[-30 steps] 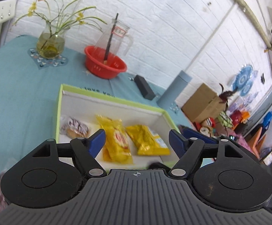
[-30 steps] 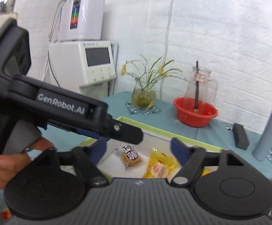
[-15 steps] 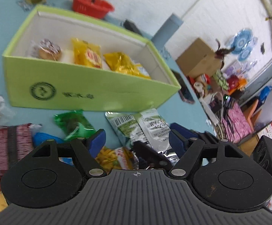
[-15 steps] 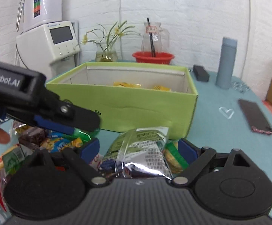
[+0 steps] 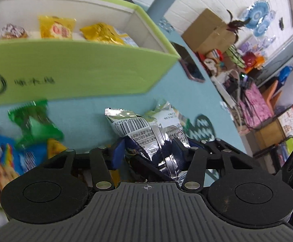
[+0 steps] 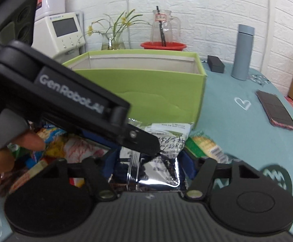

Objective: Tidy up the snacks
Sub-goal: 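Grasp the silver foil snack bag with the left gripper, then drop the silver foil bag into the green box with the left gripper, then grasp the red snack bag from the pile with the left gripper, then carry the red snack bag over the green box and open the left gripper, then grasp the yellow Kakao chip bag on the table with the left gripper, then lower the yellow chip bag into the green box and open the left gripper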

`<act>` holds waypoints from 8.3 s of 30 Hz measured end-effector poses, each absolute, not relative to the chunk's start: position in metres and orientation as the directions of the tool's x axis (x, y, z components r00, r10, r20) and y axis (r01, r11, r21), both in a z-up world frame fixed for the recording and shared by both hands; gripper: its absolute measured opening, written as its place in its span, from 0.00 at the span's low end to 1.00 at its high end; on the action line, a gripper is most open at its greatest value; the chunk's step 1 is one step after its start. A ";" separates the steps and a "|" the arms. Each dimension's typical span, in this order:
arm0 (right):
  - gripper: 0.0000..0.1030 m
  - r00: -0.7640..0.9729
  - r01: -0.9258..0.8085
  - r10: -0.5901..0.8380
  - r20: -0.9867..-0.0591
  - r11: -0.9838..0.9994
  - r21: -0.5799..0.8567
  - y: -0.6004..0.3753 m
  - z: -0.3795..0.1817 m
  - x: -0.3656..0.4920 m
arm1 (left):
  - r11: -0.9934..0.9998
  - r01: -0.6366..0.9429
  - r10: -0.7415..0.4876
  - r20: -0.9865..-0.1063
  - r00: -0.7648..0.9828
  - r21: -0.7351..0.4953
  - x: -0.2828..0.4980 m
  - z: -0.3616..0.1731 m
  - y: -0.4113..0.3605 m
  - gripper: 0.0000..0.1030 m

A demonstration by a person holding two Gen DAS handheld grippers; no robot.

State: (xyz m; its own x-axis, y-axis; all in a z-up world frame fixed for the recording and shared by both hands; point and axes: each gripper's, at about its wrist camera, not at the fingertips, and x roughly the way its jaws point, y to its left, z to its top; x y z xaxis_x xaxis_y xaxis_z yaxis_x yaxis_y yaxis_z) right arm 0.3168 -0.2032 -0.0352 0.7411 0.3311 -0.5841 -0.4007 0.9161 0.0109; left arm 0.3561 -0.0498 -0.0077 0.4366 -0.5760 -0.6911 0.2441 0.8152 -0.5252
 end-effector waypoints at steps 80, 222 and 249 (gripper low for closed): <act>0.90 0.681 -0.493 0.469 -0.563 0.861 0.121 -0.154 -0.035 0.181 | 0.834 0.252 -0.534 -0.608 0.587 -0.490 0.212 0.008 0.021 0.57; 0.58 0.754 -0.499 0.426 -0.499 0.866 -0.015 -0.142 0.012 0.249 | 0.830 0.340 -0.555 -0.595 0.581 -0.442 0.310 0.051 -0.016 0.16; 0.91 0.798 -0.508 0.453 -0.398 0.860 -0.039 -0.173 0.063 0.344 | 0.862 0.265 -0.481 -0.533 0.697 -0.432 0.401 0.082 0.009 0.51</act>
State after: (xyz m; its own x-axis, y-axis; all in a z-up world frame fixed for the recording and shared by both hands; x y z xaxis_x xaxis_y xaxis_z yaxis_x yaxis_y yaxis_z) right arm 0.3437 -0.1731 0.0629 0.7976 0.4530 -0.3983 -0.5082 0.8603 -0.0393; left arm 0.4009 0.0086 0.0820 0.6966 -0.4807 -0.5326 0.2648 0.8622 -0.4318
